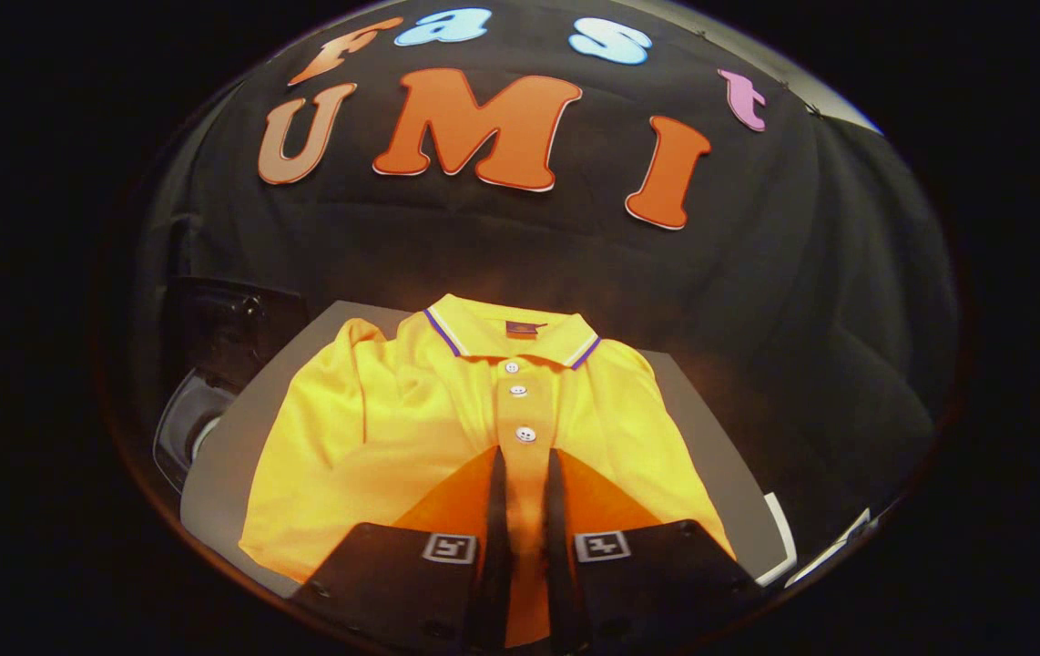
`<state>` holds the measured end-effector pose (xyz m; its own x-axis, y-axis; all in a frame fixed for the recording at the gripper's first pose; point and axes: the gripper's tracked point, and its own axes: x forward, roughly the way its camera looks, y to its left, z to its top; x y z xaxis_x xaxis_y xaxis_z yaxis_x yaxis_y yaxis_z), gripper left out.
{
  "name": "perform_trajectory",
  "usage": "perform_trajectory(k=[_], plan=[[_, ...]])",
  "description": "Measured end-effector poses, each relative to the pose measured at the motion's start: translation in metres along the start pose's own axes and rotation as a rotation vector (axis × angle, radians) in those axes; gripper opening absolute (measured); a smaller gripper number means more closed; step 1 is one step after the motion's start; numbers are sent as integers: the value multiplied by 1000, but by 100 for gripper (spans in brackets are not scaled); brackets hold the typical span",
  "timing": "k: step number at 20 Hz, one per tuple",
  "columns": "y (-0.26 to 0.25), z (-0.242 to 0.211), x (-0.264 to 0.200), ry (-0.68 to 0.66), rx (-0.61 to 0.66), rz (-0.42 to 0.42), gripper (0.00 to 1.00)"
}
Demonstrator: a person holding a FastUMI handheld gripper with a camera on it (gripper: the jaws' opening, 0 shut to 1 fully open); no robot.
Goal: Put the clothes into the washing machine and then close the washing machine lid.
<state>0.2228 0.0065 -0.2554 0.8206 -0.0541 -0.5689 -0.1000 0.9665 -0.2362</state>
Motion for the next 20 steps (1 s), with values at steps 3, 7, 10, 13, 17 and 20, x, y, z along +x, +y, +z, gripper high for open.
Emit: perform_trajectory(k=[3,7,10,13,17,20], plan=[[8,3,-2,-19,-66,-15,17],[11,17,-20,-72,169,74,14],[4,46,-43,-186,294,115,14],[3,76,-73,-264,354,161,13],[21,119,-113,-356,317,203,14],[44,134,-138,-402,295,239,13]])
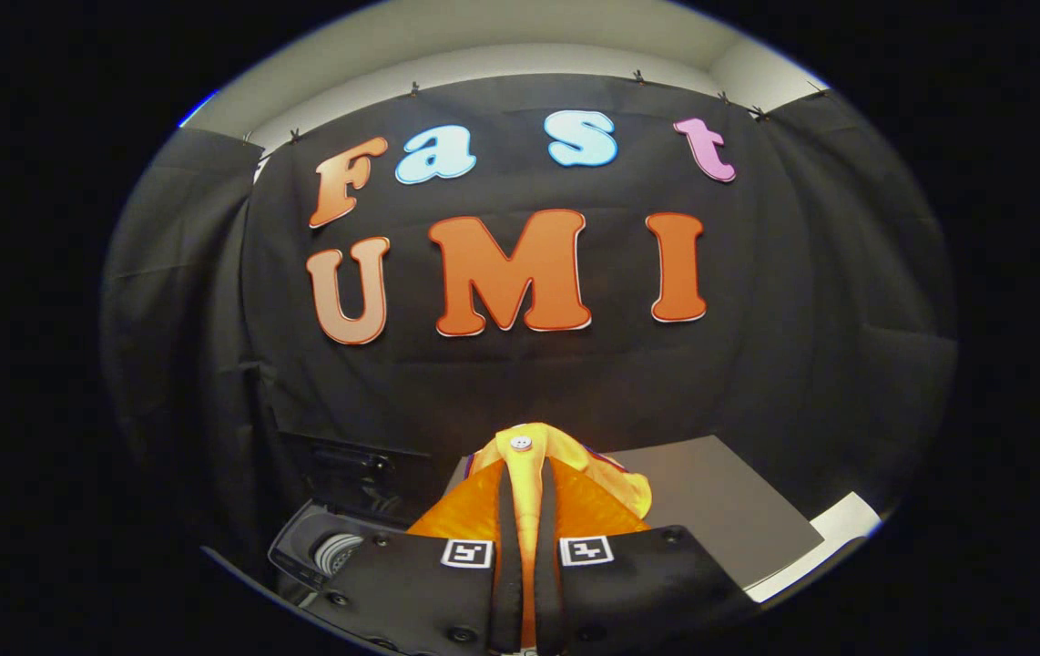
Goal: Put the clothes into the washing machine and then close the washing machine lid.
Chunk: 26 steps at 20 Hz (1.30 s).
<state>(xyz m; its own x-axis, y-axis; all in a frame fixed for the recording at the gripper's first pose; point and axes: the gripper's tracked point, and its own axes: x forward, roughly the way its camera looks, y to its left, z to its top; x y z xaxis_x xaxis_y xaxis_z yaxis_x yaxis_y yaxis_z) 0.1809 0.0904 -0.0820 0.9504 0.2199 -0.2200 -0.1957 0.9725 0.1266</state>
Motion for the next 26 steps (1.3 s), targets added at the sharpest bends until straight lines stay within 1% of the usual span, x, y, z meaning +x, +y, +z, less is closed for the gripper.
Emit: perform_trajectory(k=[2,6,12,14,15,19,26], plan=[[22,15,0,-24,-8,28,13],[76,25,2,-40,-5,98,13],[161,16,4,-37,5,201,13],[188,5,9,-22,10,227,13],[202,-7,2,-18,17,236,13],[249,-34,22,24,39,267,13],[310,-86,59,95,100,258,13]])
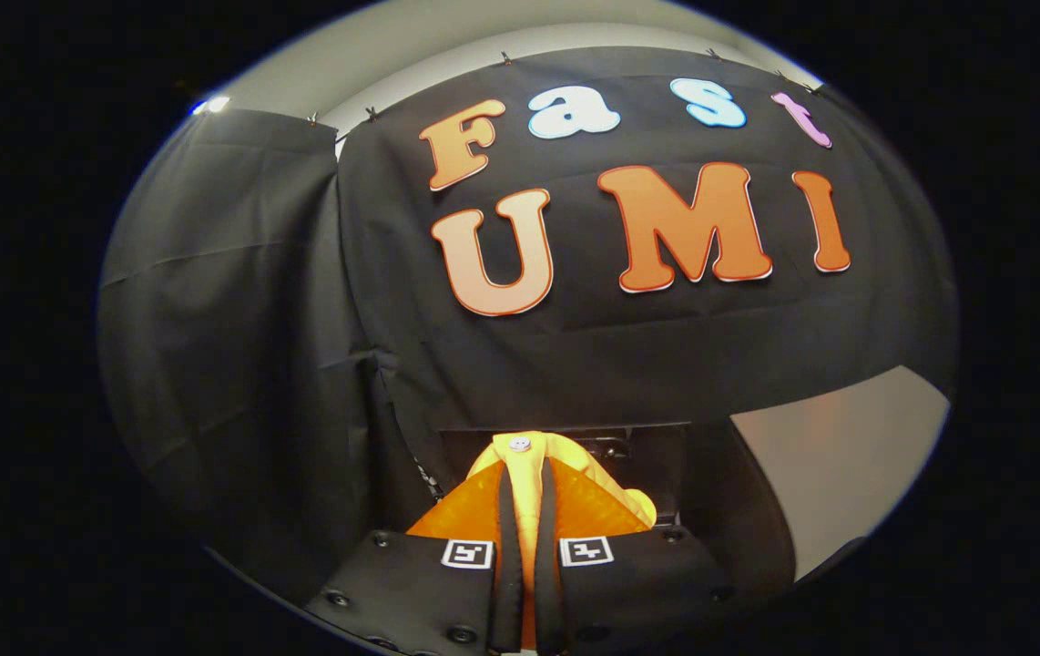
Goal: Put the clothes into the washing machine and then close the washing machine lid.
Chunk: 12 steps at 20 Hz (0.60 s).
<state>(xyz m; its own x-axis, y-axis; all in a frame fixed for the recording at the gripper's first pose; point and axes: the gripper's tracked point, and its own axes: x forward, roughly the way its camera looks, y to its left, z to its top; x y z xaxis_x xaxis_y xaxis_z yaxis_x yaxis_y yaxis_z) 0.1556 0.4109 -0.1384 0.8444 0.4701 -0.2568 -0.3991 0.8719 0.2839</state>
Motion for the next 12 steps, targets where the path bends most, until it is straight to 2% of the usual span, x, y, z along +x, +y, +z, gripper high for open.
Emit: perform_trajectory(k=[7,12], plan=[[22,-45,48,86,-10,-7,13],[23,-65,66,128,-14,-25,14]])
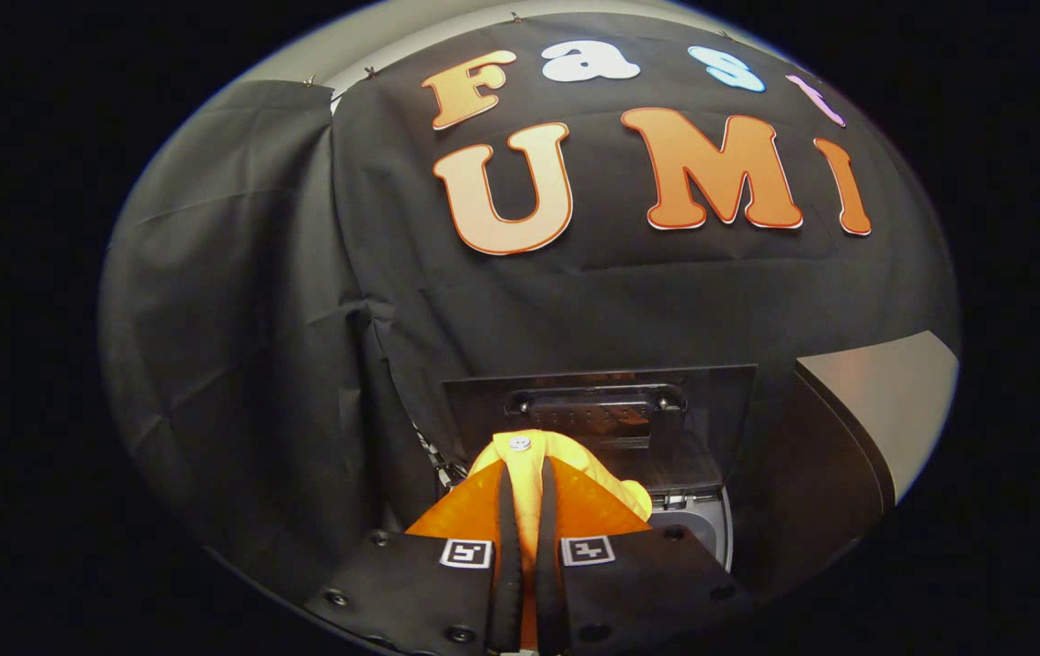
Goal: Put the clothes into the washing machine and then close the washing machine lid.
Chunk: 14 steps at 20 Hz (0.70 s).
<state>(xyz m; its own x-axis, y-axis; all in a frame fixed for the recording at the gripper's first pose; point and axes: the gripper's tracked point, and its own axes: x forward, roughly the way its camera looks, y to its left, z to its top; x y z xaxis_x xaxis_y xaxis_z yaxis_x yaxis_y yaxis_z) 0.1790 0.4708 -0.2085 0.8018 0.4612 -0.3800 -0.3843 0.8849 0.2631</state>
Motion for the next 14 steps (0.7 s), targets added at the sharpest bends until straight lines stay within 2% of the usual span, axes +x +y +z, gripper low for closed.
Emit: perform_trajectory(k=[6,8,9,11,14], plan=[[-2,-9,13,26,11,-18,16],[-9,-12,16,39,10,-45,22],[-11,-10,14,34,6,-57,30],[-13,2,16,-3,-11,-74,56],[-13,7,16,-8,-32,-73,73]])
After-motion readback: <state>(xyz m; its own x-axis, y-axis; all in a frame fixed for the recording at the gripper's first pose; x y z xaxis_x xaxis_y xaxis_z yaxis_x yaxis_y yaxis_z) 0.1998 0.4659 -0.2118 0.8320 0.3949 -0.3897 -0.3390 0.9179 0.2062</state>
